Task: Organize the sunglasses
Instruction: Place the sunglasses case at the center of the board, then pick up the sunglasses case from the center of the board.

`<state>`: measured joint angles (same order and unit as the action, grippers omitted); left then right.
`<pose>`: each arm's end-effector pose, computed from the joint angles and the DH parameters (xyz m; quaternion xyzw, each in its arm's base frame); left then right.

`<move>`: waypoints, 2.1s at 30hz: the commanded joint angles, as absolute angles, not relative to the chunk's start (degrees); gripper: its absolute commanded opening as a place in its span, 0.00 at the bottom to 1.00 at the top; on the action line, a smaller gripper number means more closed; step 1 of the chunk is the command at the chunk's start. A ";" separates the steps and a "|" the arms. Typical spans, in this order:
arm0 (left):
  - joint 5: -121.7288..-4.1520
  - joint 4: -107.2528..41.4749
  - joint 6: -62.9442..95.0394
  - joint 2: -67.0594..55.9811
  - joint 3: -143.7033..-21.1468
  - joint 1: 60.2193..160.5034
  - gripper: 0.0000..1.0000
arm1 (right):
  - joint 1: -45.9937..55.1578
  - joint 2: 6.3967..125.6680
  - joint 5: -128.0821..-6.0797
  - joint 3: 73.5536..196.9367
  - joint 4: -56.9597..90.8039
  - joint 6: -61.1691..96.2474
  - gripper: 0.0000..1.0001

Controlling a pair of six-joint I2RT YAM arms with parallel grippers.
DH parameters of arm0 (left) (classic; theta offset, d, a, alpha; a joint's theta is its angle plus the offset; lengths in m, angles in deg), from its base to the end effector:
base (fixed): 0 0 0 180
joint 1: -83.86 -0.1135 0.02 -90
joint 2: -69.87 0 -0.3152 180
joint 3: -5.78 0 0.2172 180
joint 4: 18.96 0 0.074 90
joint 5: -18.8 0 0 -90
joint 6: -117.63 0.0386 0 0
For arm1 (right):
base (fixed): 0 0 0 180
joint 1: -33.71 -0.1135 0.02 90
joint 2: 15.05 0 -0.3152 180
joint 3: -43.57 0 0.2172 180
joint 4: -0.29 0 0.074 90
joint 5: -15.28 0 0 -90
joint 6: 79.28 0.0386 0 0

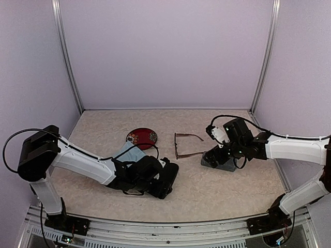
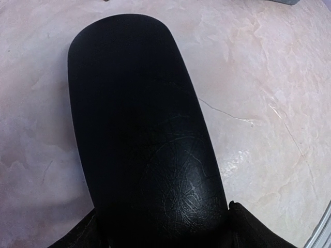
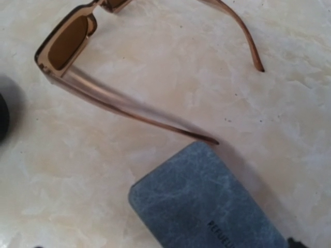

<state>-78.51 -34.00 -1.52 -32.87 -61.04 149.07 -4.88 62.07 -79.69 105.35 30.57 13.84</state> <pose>0.1454 -0.3031 0.2063 0.2709 0.9010 -0.2037 0.2707 0.1880 0.1457 0.2829 -0.2662 0.8861 0.0968 0.3669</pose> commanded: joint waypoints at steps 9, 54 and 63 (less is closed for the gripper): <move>-72.71 -36.49 -1.77 -36.49 -65.57 152.28 0.81 | -5.31 61.06 -78.90 104.60 30.04 14.74 1.00; -84.23 -36.63 -4.79 -8.58 -49.64 133.08 0.92 | -20.96 74.71 -72.63 110.90 26.75 23.46 1.00; -86.03 -35.17 -4.43 -2.53 -47.72 128.87 0.99 | -26.57 85.95 -76.94 119.56 32.15 24.53 1.00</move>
<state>-84.33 -36.07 -4.29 -4.48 -48.63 129.68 -24.90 82.44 -73.51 115.86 28.21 23.33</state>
